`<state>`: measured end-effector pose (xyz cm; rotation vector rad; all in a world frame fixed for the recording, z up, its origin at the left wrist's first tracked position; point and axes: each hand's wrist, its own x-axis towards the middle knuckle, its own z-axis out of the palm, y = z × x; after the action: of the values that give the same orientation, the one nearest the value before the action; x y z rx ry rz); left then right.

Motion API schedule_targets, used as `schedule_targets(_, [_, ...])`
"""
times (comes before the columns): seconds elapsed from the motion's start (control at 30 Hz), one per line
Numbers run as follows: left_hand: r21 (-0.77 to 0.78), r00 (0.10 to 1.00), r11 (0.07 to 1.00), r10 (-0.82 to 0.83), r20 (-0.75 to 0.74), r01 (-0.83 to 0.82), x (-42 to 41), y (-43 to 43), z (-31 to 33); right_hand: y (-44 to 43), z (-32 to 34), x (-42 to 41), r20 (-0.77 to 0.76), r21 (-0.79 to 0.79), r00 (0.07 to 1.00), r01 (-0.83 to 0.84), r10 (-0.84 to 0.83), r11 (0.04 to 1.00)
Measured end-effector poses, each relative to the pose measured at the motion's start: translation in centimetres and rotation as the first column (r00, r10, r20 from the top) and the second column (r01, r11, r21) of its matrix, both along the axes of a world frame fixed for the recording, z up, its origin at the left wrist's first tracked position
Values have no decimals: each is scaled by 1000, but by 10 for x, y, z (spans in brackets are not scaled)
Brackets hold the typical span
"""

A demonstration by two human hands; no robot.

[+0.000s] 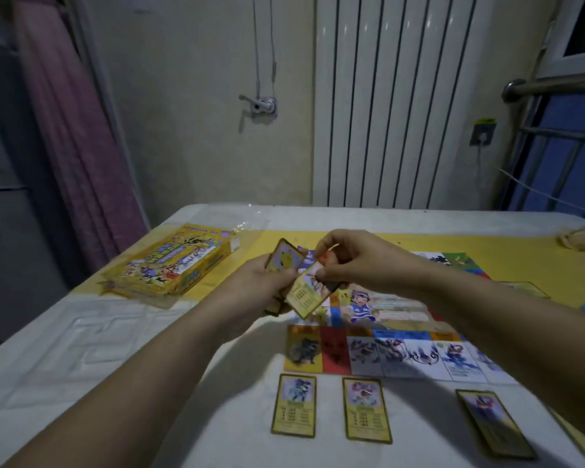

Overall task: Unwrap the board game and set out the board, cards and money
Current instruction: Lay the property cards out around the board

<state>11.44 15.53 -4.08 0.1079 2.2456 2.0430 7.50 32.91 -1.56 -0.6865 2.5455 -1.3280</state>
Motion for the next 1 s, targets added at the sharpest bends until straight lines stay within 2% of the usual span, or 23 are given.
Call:
schedule_targets(0.07, [131,981,972,196,-4,-194,-18,-14,3,-8,5,-19,3,-14,999,-35,35,999])
schedule_targets(0.13, [300,940,894,339,28,-331,-33,-30,6,-16,4,-40,-4,-34,999,36,-36,999])
schedule_targets(0.23, [552,920,749,379,99,-368,-49,-43,9,-33,-8,-69,-36,-52,979,198,-200,979])
schedule_targets(0.33, [671,911,632,373,176,-388,-58,-43,2,-52,-23,-97,-56,-41,966,249,-251,968])
schedule_targets(0.47, [749,890,486,310,334,-450,-62,-45,-18,-71,-46,-127,-56,27,973,227,-225,974])
schedule_targets(0.53, [763,885,451,285,368,-462,-63,-46,-22,-76,-57,-137,-64,72,975,219,-215,973])
schedule_targets(0.67, [767,888,449,282,364,-457,-69,-47,-23,-79,-75,-150,-110,180,977,199,-181,963])
schedule_targets(0.8, [765,881,440,271,387,-471,-72,-48,-25,-80,-82,-158,-193,283,961,250,-200,926])
schedule_targets(1.0, [772,873,410,271,405,-485,-75,-52,-30,-83,-84,-160,-193,378,964,243,-181,893])
